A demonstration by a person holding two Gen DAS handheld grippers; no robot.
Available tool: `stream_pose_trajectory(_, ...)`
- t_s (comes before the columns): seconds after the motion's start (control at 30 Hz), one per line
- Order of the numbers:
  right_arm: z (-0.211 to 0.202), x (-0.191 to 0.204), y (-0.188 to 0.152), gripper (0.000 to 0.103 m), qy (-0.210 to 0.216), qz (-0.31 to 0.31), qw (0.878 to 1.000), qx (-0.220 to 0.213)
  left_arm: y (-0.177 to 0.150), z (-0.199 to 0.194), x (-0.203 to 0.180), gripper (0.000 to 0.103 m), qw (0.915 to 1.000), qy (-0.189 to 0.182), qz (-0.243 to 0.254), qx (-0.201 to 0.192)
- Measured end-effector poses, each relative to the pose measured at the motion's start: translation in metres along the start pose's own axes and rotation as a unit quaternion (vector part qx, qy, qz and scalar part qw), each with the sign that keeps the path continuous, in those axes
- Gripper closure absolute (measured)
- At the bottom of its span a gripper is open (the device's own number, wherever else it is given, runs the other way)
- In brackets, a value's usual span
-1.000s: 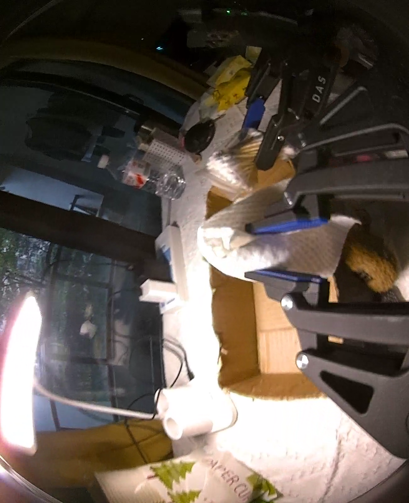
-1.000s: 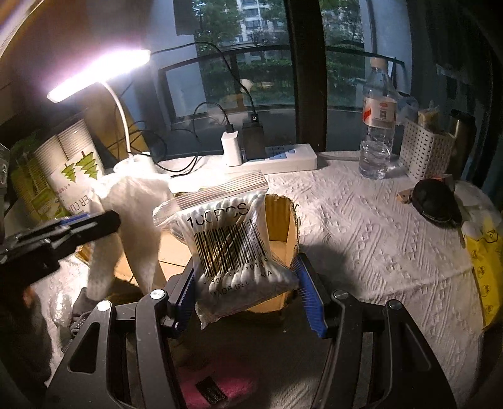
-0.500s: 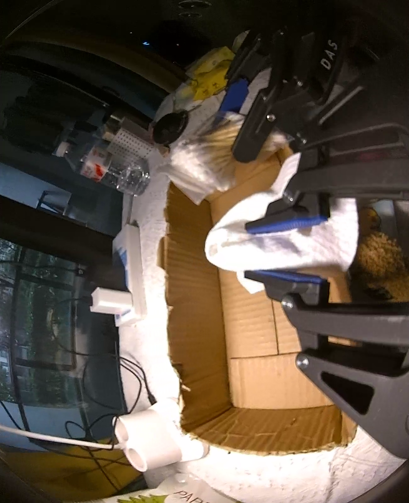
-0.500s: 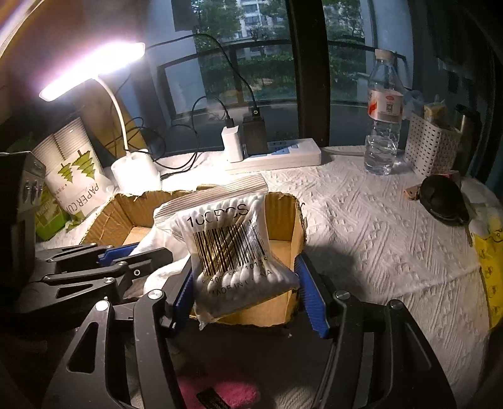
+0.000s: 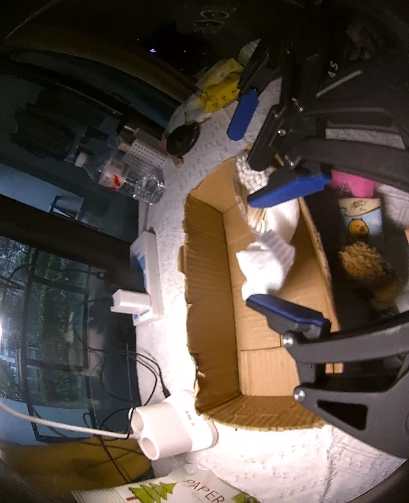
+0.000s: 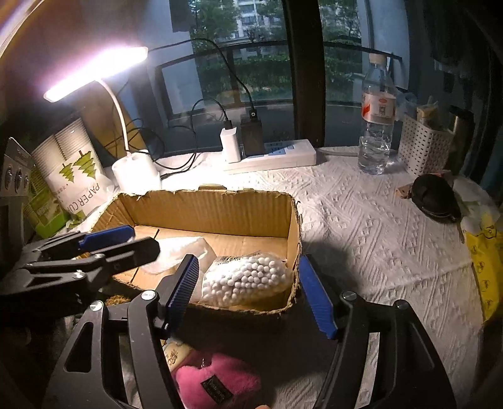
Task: Organize soft objects
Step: 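Open the right tool to drop the swab bag while the left tool releases the towel into the box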
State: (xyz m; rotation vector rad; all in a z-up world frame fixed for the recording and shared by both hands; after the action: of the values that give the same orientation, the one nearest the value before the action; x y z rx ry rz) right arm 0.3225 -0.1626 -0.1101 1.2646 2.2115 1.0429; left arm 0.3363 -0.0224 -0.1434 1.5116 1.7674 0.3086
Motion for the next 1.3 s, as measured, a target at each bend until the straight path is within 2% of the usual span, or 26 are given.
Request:
stream_pose_trajectory(0.27,-0.013,-0.004,-0.002,0.033,-0.019,0.005,1.000,-0.009,-0.001,-0.025,-0.001,0.043,0.9997,-0.002,0.003,-0.023)
stream_pose_trajectory(0.47,-0.004,-0.016,-0.004,0.033,-0.029,0.014,0.999,-0.003,-0.003,-0.024,0.006,0.043,0.9998,0.007,0.000,-0.020)
stream_pose_trajectory(0.8,0.033,-0.026,-0.022,0.033,-0.024,0.031,0.998,0.047,-0.003,-0.017,0.005,0.042,0.9999,0.007,0.006,-0.011)
stream_pose_trajectory(1.3,-0.019,0.003,-0.014,0.033,-0.021,0.015,1.000,0.005,-0.016,-0.056,-0.003,0.042,0.9992,-0.004,0.017,-0.036)
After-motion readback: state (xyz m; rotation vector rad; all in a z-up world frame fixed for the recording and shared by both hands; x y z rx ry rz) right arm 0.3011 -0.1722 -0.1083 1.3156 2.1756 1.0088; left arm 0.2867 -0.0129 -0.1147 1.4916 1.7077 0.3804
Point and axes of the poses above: each gripper's, at about its wrist camera, not at the fingertips, and z roughly the way its jaws point, x to its left, y to its top, the point moved 5 cm from there along z, roughly the way its jaws point, and after that the axes turned 9 degrees about -z, right-handed, at the moved point
